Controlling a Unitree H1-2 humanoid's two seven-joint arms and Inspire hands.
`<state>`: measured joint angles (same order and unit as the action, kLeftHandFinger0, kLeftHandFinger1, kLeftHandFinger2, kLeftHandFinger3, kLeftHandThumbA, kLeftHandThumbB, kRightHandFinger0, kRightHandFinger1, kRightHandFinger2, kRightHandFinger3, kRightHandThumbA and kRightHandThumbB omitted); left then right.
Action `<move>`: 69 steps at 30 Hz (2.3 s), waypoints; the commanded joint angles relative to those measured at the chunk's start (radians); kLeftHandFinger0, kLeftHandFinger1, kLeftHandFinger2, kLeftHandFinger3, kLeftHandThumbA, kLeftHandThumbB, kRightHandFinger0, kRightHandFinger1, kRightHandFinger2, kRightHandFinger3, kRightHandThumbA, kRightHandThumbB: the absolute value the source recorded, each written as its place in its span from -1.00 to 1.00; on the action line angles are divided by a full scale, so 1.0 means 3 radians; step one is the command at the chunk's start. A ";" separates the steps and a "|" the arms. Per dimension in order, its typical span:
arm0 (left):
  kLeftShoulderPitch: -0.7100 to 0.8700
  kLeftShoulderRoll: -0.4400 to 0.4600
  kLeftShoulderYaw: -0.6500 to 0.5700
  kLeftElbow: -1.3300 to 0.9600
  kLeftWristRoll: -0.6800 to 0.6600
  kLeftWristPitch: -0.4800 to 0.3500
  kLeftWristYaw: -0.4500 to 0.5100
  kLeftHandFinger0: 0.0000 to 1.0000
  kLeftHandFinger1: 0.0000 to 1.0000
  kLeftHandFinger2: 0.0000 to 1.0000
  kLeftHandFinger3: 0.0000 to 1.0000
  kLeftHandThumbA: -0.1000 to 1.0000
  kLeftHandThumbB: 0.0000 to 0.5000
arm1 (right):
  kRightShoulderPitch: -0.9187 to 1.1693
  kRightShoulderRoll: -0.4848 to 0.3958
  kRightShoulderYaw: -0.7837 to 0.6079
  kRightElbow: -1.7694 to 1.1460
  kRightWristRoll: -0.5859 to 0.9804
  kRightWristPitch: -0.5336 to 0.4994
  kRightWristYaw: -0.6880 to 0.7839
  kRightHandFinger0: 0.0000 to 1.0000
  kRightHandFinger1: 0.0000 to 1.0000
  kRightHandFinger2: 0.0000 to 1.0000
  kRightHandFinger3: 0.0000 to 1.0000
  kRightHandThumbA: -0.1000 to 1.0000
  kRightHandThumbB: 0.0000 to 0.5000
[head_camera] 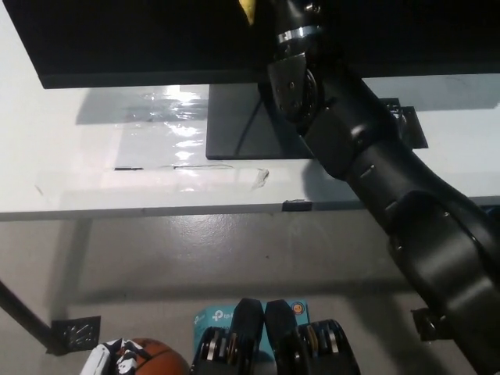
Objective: The robot uses its right hand to pick up the cloth kept in the middle of the desk and use it to wipe the monitor in the middle of the desk by swiping its screen twice
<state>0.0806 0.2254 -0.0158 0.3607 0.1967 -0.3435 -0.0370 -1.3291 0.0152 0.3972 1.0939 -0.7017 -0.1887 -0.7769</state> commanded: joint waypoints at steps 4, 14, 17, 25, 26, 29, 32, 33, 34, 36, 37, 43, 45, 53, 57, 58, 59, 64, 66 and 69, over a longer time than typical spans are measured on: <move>-0.0005 0.0069 -0.0002 -0.0070 0.0060 -0.0020 0.0045 -1.00 -1.00 -1.00 -1.00 0.42 1.00 | 0.0055 -0.0135 -0.0029 -0.0401 0.0026 -0.0069 0.0065 -1.00 -1.00 -0.59 -0.32 -1.00 -0.75; -0.0010 0.0072 0.0059 -0.0025 -0.0044 -0.0076 0.0047 -1.00 -1.00 -1.00 -1.00 0.34 1.00 | 0.1344 -0.0531 -0.0217 -0.2201 0.0245 -0.0038 0.0654 -1.00 -1.00 -0.59 -0.41 -1.00 -0.85; -0.0056 0.0073 0.0056 0.0054 -0.0037 -0.0171 0.0067 -1.00 -1.00 -1.00 -1.00 0.36 1.00 | 0.1820 -0.0739 -0.0310 -0.2705 0.0315 -0.0034 0.0835 -1.00 -1.00 -0.77 -0.52 -1.00 -0.92; -0.0063 0.0072 0.0088 0.0056 -0.0029 -0.0147 0.0083 -1.00 -1.00 -1.00 -1.00 0.36 1.00 | 0.2359 -0.1160 -0.0520 -0.2936 0.0299 0.0088 0.1147 -1.00 -1.00 -0.76 -0.45 -1.00 -0.89; -0.0068 0.0070 0.0089 0.0065 -0.0024 -0.0146 0.0080 -1.00 -1.00 -1.00 -1.00 0.36 1.00 | 0.2372 -0.1199 -0.0545 -0.2876 0.0281 0.0053 0.1121 -1.00 -1.00 -0.80 -0.51 -1.00 -0.81; -0.0070 0.0089 0.0115 0.0057 -0.0064 -0.0141 0.0048 -1.00 -1.00 -1.00 -1.00 0.36 1.00 | 0.2378 -0.1284 -0.0587 -0.2735 0.0253 0.0116 0.1209 -1.00 -1.00 -0.86 -0.65 -1.00 -0.79; -0.0065 0.0082 0.0128 0.0079 -0.0079 -0.0171 0.0054 -1.00 -1.00 -1.00 -1.00 0.34 1.00 | 0.2358 -0.1385 -0.0576 -0.2604 0.0233 0.0394 0.1529 -1.00 -1.00 -0.90 -0.29 -1.00 -0.82; -0.0066 0.0082 0.0129 0.0086 -0.0080 -0.0184 0.0053 -1.00 -1.00 -1.00 -1.00 0.34 1.00 | 0.2356 -0.1394 -0.0571 -0.2601 0.0223 0.0431 0.1570 -1.00 -1.00 -0.90 -0.25 -1.00 -0.85; -0.0064 0.0085 0.0126 0.0077 -0.0034 -0.0181 0.0080 -1.00 -1.00 -1.00 -1.00 0.36 1.00 | 0.2342 -0.1411 -0.0567 -0.2557 0.0227 0.0541 0.1682 -1.00 -1.00 -0.88 -0.22 -1.00 -0.82; -0.0067 0.0097 0.0145 0.0056 -0.0043 -0.0175 0.0080 -1.00 -1.00 -1.00 -1.00 0.36 1.00 | 0.2257 -0.1426 -0.0511 -0.2498 0.0172 0.0899 0.2024 -1.00 -0.99 -0.71 -0.09 -1.00 -0.84; -0.0067 0.0099 0.0143 0.0057 -0.0034 -0.0178 0.0081 -1.00 -1.00 -1.00 -1.00 0.37 1.00 | 0.2236 -0.1439 -0.0482 -0.2461 0.0141 0.0961 0.2099 -1.00 -1.00 -0.70 -0.22 -1.00 -0.89; -0.0087 0.0111 0.0151 -0.0039 -0.0037 -0.0055 0.0047 -1.00 -1.00 -1.00 -1.00 0.33 1.00 | 0.2038 -0.1402 -0.0245 -0.1977 0.0007 0.1271 0.2472 -0.81 -0.54 -0.27 -0.05 -1.00 -0.50; -0.0102 0.0112 0.0147 -0.0035 -0.0030 -0.0061 0.0047 -1.00 -1.00 -1.00 -1.00 0.35 1.00 | 0.2020 -0.1342 -0.0223 -0.1933 0.0038 0.1280 0.2450 -0.58 -0.34 -0.12 -0.01 -1.00 -0.58; -0.0130 0.0111 0.0143 -0.0017 -0.0014 -0.0083 0.0066 -1.00 -1.00 -1.00 -0.99 0.39 1.00 | 0.1892 -0.1114 -0.0049 -0.2104 -0.0035 0.1920 0.2922 0.20 1.00 1.00 1.00 -0.50 -0.12; -0.0131 0.0115 0.0151 -0.0029 0.0007 -0.0067 0.0085 -1.00 -1.00 -1.00 -0.98 0.42 1.00 | 0.1883 -0.1223 0.0084 -0.2552 -0.0376 0.2196 0.3669 1.00 1.00 1.00 1.00 -0.21 1.00; -0.0133 0.0115 0.0155 -0.0030 0.0006 -0.0067 0.0089 -1.00 -1.00 -1.00 -0.99 0.40 1.00 | 0.1880 -0.1229 0.0061 -0.2624 -0.0394 0.2196 0.3737 1.00 1.00 1.00 1.00 -0.18 1.00; -0.0134 0.0115 0.0156 -0.0026 -0.0008 -0.0073 0.0081 -1.00 -1.00 -1.00 -0.99 0.39 1.00 | 0.1893 -0.1241 0.0038 -0.2692 -0.0402 0.2196 0.3784 1.00 1.00 1.00 1.00 -0.17 1.00; -0.0135 0.0102 0.0167 0.0018 -0.0034 -0.0154 0.0100 -1.00 -1.00 -1.00 -1.00 0.36 1.00 | 0.1934 -0.1361 -0.0076 -0.3020 -0.0430 0.2196 0.4081 1.00 1.00 1.00 1.00 -0.13 1.00; -0.0131 0.0092 0.0173 0.0026 -0.0053 -0.0145 0.0098 -1.00 -1.00 -1.00 -1.00 0.37 1.00 | 0.1947 -0.1426 -0.0100 -0.3115 -0.0459 0.2196 0.4203 1.00 1.00 1.00 1.00 -0.19 1.00; -0.0124 0.0089 0.0175 0.0000 -0.0039 -0.0109 0.0104 -1.00 -1.00 -1.00 -1.00 0.37 1.00 | 0.1970 -0.1541 -0.0112 -0.3218 -0.0470 0.2196 0.4309 1.00 1.00 1.00 1.00 -0.19 1.00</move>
<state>0.0483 0.2375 0.0190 0.3899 0.1927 -0.3540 -0.0358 -0.6885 -0.3583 0.3987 0.2663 -0.7525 0.3808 0.2737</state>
